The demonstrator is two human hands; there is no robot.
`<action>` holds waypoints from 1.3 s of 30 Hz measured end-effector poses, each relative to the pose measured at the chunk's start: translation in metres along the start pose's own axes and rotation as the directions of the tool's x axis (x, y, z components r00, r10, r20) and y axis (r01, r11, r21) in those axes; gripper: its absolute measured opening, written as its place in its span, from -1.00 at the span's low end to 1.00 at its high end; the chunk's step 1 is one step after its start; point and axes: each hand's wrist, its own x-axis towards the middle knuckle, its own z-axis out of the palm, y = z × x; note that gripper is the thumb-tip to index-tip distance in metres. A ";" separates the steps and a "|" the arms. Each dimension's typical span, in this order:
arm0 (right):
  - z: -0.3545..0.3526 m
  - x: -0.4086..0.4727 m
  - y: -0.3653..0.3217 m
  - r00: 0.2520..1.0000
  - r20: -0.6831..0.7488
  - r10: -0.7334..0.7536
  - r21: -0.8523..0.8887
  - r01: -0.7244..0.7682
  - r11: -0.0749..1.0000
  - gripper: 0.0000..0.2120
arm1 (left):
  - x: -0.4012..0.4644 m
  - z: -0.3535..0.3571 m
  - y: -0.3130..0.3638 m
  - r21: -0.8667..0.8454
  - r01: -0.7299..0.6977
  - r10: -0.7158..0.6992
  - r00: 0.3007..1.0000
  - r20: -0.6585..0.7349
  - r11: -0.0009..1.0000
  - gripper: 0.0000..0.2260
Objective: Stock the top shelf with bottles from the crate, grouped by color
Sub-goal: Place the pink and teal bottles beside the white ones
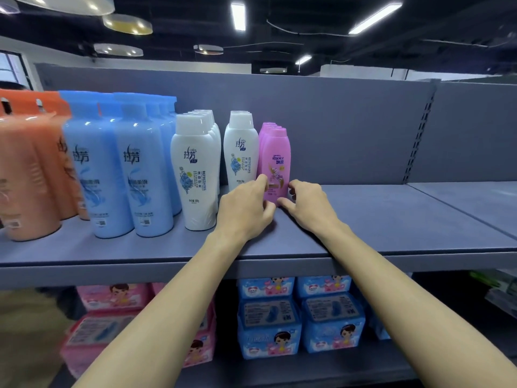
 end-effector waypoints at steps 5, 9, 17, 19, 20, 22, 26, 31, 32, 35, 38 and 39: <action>-0.002 -0.002 -0.001 1.000 -0.013 0.013 0.010 -0.012 1.000 -0.65 | -0.001 -0.001 0.001 0.022 -0.008 0.009 1.000 -0.011 1.000 -0.85; -0.004 -0.005 -0.002 0.997 -0.055 0.051 0.055 -0.048 0.997 -0.62 | -0.001 -0.002 0.002 0.042 -0.016 0.018 0.999 -0.041 0.999 -0.87; -0.028 -0.027 -0.017 0.942 -0.327 -0.071 0.183 0.137 0.974 -0.85 | -0.008 -0.017 0.013 0.145 -0.090 0.106 0.988 -0.109 0.985 -0.89; -0.039 -0.043 -0.021 0.909 -0.402 -0.113 0.194 0.205 0.959 -0.88 | -0.014 -0.024 0.019 0.187 -0.152 0.181 0.973 -0.144 0.970 -0.91; -0.043 -0.054 -0.022 0.894 -0.426 -0.139 0.195 0.241 0.951 -0.89 | -0.019 -0.028 0.021 0.210 -0.182 0.216 0.964 -0.156 0.961 -0.89; -0.049 -0.077 -0.018 0.869 -0.446 -0.214 0.151 0.308 0.939 -0.88 | -0.034 -0.032 0.023 0.256 -0.252 0.300 0.938 -0.172 0.933 -0.85; -0.061 -0.108 -0.005 0.850 -0.407 -0.333 -0.025 0.354 0.935 -0.86 | -0.062 -0.045 0.030 0.288 -0.341 0.403 0.895 -0.191 0.895 -0.84; -0.067 -0.140 0.002 0.850 -0.348 -0.395 -0.167 0.358 0.919 -0.82 | -0.098 -0.053 0.048 0.231 -0.362 0.405 0.897 -0.177 0.903 -0.82; -0.065 -0.150 0.002 0.846 -0.340 -0.410 -0.191 0.365 0.911 -0.82 | -0.109 -0.050 0.050 0.215 -0.370 0.407 0.898 -0.166 0.904 -0.83; -0.052 -0.182 0.007 0.828 -0.302 -0.473 -0.286 0.394 0.873 -0.82 | -0.153 -0.026 0.050 0.123 -0.369 0.378 0.923 -0.069 0.921 -0.82; -0.033 -0.211 0.017 0.793 -0.288 -0.536 -0.332 0.443 0.833 -0.84 | -0.202 0.013 0.047 0.045 -0.306 0.302 0.950 0.072 0.951 -0.78; -0.026 -0.220 0.021 0.787 -0.279 -0.550 -0.332 0.458 0.825 -0.85 | -0.217 0.025 0.046 0.033 -0.281 0.275 0.954 0.121 0.959 -0.77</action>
